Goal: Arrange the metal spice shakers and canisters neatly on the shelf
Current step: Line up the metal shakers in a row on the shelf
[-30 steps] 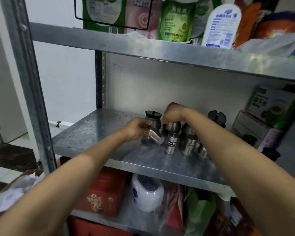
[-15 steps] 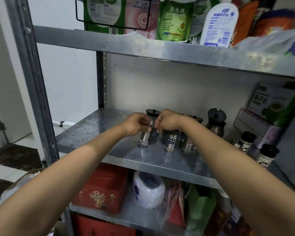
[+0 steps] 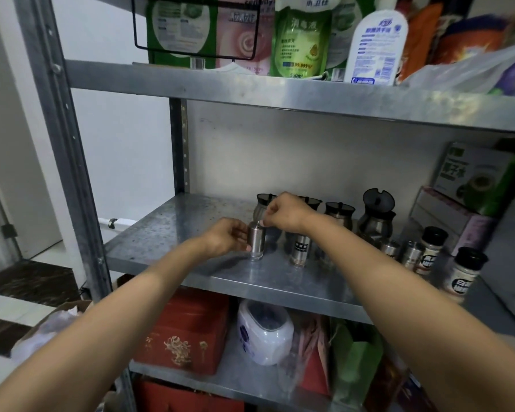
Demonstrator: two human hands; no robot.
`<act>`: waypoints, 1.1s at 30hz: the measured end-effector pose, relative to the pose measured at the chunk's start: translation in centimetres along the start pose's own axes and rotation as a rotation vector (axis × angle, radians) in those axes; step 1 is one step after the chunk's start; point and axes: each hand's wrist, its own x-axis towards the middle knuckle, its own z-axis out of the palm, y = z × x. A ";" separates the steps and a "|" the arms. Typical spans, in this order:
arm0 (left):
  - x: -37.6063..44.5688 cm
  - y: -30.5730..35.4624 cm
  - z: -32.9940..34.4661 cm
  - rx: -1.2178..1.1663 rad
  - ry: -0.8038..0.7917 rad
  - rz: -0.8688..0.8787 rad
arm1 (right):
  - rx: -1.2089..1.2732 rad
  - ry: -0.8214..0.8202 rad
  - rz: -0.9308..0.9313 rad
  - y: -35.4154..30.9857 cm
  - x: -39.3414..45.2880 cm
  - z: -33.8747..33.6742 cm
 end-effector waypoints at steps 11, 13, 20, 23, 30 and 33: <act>1.3 -1.2 4.5 0.126 0.190 -0.005 | -0.238 0.007 0.005 -0.7 -0.8 -0.2; 1.6 -1.3 5.1 0.132 0.209 -0.005 | -0.193 -0.041 0.019 -0.4 -0.7 -0.8; 1.2 -1.0 5.3 0.052 0.018 0.059 | -0.148 -0.164 0.017 -0.2 -1.3 -2.3; 1.0 -1.1 5.6 0.069 0.006 0.099 | -0.156 -0.149 -0.004 -0.2 -1.7 -2.1; 1.8 -1.3 6.6 0.156 0.102 0.091 | -0.133 -0.110 0.026 0.2 -1.7 -2.1; 2.1 -1.4 6.9 0.174 0.121 0.076 | -0.112 -0.099 0.031 0.5 -1.7 -2.1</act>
